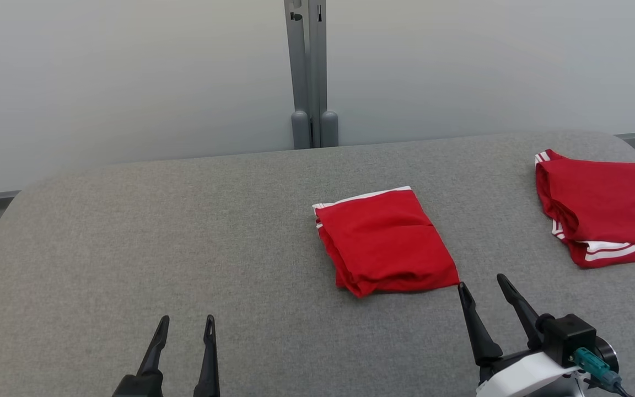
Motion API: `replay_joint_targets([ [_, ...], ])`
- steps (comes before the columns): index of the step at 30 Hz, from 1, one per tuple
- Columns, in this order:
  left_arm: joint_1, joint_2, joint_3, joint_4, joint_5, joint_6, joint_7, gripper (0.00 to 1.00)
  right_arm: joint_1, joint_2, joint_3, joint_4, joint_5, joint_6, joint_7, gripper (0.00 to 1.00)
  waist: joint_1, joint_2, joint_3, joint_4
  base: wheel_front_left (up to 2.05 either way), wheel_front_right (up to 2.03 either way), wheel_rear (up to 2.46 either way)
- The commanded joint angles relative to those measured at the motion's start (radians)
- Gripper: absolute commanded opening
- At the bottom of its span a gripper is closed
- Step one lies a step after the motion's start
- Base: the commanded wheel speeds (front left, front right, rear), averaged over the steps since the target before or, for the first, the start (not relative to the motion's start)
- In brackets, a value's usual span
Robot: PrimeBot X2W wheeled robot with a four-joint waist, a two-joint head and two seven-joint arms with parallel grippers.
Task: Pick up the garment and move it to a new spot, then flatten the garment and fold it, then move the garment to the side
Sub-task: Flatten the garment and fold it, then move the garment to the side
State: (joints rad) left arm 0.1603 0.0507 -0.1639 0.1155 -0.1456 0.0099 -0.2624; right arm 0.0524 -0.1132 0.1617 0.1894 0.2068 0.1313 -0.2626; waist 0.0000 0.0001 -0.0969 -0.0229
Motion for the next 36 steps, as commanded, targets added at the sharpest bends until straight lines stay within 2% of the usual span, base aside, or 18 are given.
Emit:
replay_joint_targets([
  [1,-0.014,0.0,0.003,0.002,0.008,0.0,-0.003,1.0,0.006,0.0,0.003,0.003,-0.008,-0.001,-0.003,1.0,0.0,-0.0001,0.0,-0.001,0.0,0.0,0.0],
  [18,-0.029,0.0,-0.02,0.014,-0.002,0.003,-0.003,1.0,-0.003,-0.012,0.021,0.014,0.004,-0.001,-0.003,1.0,0.0,-0.0001,0.027,0.014,0.0,0.0,0.0],
  [23,-0.04,0.0,-0.034,0.017,-0.009,-0.004,-0.003,1.0,-0.043,-0.013,0.024,0.029,0.04,-0.001,-0.003,1.0,0.0,-0.0001,0.054,0.02,0.0,0.0,0.0],
  [28,-0.062,0.0,-0.048,0.016,-0.011,-0.007,-0.003,1.0,-0.115,-0.051,0.035,0.051,0.093,-0.001,-0.003,1.0,0.0,-0.0001,0.091,0.03,0.0,0.0,0.0],
  [36,-0.114,0.0,-0.075,0.013,-0.015,-0.013,-0.003,1.0,-0.289,-0.181,0.123,0.141,0.276,-0.001,0.002,1.0,0.0,-0.0001,0.178,0.056,0.0,0.0,0.0],
])
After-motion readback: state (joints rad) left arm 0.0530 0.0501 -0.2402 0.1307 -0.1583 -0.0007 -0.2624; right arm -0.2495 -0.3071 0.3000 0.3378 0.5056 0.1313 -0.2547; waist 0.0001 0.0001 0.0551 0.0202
